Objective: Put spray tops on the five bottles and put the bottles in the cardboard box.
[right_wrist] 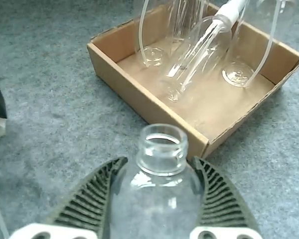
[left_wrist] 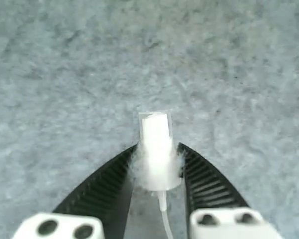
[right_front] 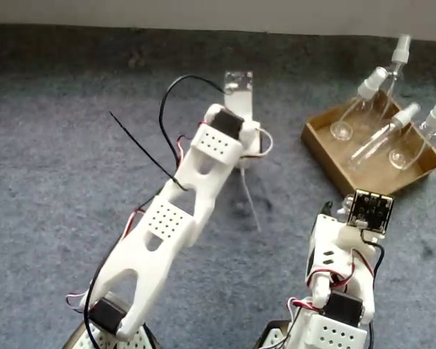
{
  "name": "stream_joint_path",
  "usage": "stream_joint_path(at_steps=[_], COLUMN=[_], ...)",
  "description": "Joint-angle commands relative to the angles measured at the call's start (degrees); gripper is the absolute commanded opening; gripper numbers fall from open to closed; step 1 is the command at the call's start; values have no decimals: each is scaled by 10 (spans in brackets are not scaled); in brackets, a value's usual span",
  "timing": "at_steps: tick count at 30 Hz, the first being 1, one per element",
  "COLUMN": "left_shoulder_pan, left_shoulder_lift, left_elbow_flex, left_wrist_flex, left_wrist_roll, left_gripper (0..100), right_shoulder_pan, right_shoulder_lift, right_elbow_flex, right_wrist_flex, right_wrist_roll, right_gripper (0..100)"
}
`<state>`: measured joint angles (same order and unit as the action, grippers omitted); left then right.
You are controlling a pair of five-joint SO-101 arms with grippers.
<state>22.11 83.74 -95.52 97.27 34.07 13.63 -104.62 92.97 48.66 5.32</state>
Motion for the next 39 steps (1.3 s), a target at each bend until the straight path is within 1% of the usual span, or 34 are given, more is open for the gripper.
stream_joint_path(at_steps=[1,13,16,20,24,33,36,39], left_shoulder_pan=[-59,-211,-240,-262,-265,-262,-262,-262], left_shoulder_lift=[-20,-27,-54,-114,-189,-370,-393,-393], left_elbow_flex=[1,1,1,17,109,445,502,506], left_wrist_flex=[37,40,40,40,40,38,36,36], left_wrist_roll=[-79,-239,-260,-261,-261,-263,-264,-264], left_gripper=[24,21,21,20,20,21,24,24], right_shoulder_pan=[4,3,3,3,3,3,3,3], right_shoulder_lift=[-7,-7,-7,-7,-7,-7,-7,-7], right_elbow_flex=[-10,-10,-10,-10,-10,-10,-10,-9], right_wrist_flex=[-15,-15,-15,-15,-15,-15,-15,-15], right_wrist_roll=[0,0,0,0,0,0,0,0], right_gripper=[99,99,99,99,99,99,99,99])
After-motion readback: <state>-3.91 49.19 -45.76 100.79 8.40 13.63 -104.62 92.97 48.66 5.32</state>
